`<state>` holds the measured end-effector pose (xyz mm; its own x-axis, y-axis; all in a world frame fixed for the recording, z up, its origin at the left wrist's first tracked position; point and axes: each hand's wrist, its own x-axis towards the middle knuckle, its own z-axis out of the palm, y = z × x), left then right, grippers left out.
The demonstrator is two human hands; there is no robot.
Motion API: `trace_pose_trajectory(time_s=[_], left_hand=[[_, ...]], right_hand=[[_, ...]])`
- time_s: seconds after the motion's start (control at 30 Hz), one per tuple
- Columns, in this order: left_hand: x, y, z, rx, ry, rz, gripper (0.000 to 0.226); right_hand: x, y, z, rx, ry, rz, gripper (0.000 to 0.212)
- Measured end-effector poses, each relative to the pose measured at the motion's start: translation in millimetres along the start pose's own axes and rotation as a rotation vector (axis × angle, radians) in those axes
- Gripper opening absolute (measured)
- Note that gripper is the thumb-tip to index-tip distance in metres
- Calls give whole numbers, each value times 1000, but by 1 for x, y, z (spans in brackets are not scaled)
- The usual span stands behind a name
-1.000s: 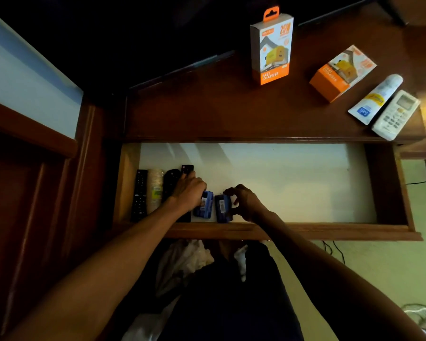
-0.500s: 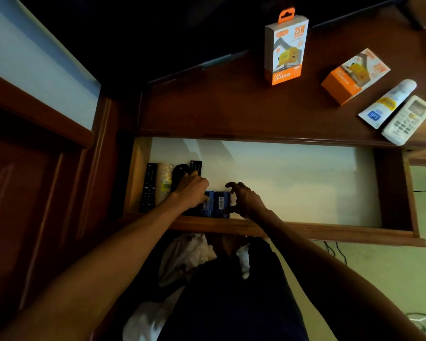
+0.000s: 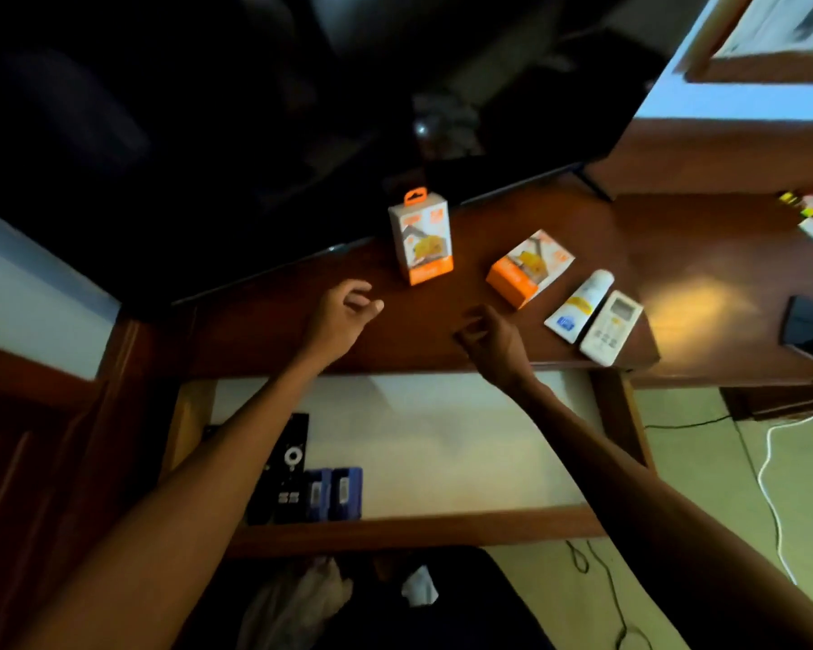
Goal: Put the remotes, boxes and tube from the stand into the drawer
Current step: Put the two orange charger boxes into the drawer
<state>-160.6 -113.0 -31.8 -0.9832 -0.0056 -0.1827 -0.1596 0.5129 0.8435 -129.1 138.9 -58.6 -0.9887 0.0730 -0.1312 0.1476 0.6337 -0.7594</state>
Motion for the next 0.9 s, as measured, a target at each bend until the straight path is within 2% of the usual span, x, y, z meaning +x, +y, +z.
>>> trace_pose_trajectory(time_s=[0.1, 0.23, 0.4, 0.53, 0.67, 0.9], left_hand=[[38, 29, 27, -125, 95, -111, 58], [78, 45, 59, -228, 132, -304, 80], [105, 46, 82, -206, 152, -377, 93], [112, 43, 94, -225, 180, -395, 88], [109, 43, 99, -182, 201, -343, 62], [86, 40, 96, -166, 144, -282, 61]], right_hand=[[40, 14, -44, 3, 145, 121, 48], [92, 35, -87, 61, 237, 291, 66], [136, 49, -108, 10, 208, 422, 85], [155, 55, -107, -7, 68, 489, 105], [162, 63, -97, 0, 4, 500, 117], [151, 65, -86, 167, 72, 446, 117]])
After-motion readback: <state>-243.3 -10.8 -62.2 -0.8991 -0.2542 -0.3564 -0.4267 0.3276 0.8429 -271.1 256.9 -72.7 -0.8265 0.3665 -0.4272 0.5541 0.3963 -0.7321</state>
